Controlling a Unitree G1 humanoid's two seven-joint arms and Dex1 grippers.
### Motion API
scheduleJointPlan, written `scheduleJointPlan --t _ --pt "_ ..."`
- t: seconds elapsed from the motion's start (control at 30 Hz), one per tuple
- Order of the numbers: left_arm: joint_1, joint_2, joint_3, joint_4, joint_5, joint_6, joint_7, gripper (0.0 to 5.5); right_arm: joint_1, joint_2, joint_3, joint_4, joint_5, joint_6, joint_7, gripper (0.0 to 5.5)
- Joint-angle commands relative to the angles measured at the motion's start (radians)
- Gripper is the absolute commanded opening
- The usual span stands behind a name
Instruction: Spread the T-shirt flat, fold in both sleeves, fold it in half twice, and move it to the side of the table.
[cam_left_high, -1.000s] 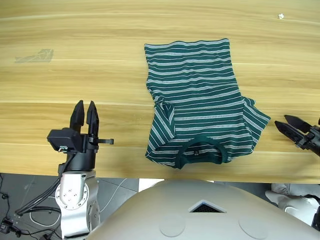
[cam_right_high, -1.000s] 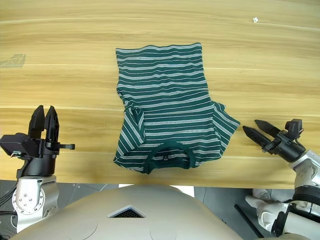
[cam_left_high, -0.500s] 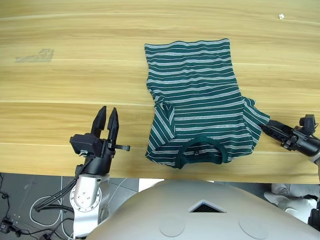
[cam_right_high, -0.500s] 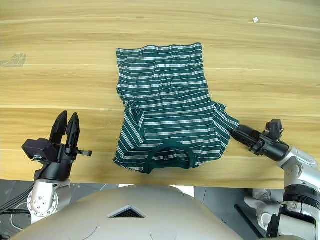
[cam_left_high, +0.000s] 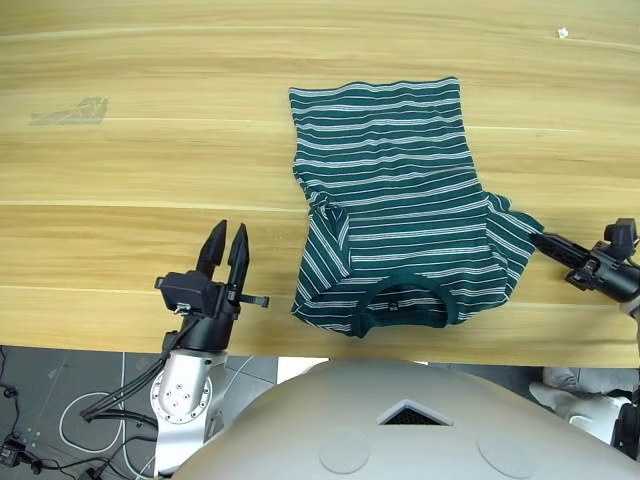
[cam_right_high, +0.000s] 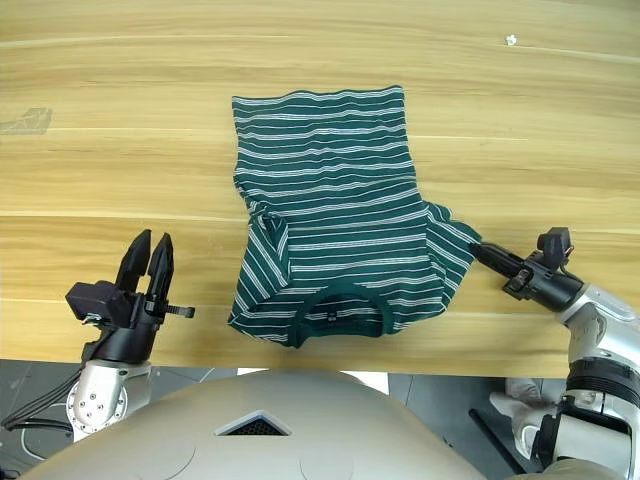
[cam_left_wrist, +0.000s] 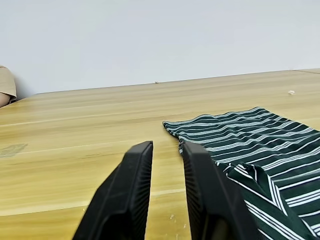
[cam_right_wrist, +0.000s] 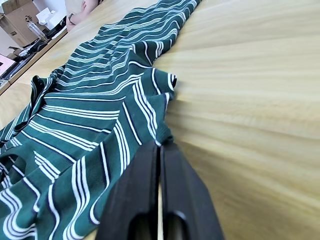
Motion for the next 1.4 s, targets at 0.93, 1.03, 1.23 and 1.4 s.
scheduleJointPlan --t 0.93,1.03,1.23,1.4 --pt "-0.029 0.017 -0.053 0.063 0.217 -0.026 0.029 1.11 0.181 0.042 0.146 -0.606 -0.158 -0.13 -0.073 0.01" --pt "-0.032 0.015 -0.06 0.069 0.226 -0.025 0.034 1.11 0.201 0.033 0.179 -0.652 -0.197 -0.163 -0.091 0.01" --pt "-0.031 0.017 -0.072 0.068 0.234 -0.023 0.038 1.11 0.196 0.02 0.245 -0.61 -0.338 -0.247 -0.173 0.01" --pt "-0.035 0.015 -0.083 0.082 0.245 -0.027 0.04 1.11 0.186 0.027 0.27 -0.611 -0.36 -0.27 -0.2 0.01"
